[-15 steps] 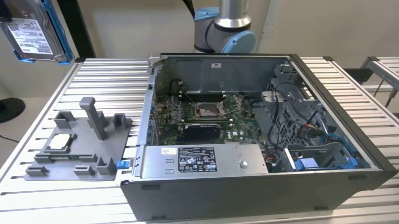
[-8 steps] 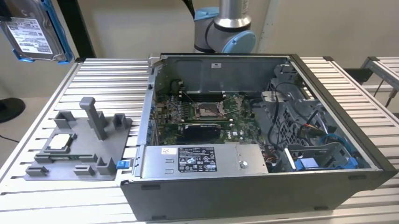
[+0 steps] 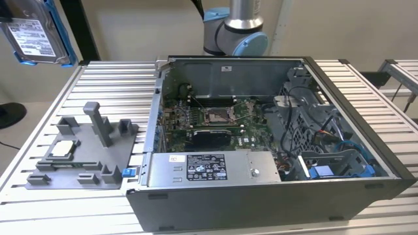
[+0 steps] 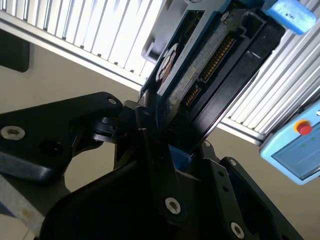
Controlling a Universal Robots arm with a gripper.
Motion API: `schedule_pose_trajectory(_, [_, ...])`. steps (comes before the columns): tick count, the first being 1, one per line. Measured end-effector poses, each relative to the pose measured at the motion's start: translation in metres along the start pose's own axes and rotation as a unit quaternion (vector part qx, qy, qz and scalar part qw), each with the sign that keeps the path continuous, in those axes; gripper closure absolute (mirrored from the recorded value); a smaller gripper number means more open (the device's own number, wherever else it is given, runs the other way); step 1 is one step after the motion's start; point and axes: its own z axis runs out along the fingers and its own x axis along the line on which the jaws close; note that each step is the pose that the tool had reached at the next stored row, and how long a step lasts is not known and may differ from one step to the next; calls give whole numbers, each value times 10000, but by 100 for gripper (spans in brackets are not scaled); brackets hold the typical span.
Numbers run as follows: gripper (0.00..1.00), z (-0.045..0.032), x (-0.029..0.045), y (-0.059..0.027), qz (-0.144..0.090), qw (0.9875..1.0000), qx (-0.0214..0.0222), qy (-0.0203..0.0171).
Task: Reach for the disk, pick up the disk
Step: 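Pick up the disk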
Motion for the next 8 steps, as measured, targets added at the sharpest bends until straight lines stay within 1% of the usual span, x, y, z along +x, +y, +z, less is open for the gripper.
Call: schedule_pose_trajectory(8, [100, -4, -15, -136, 1, 10000, 0, 0])
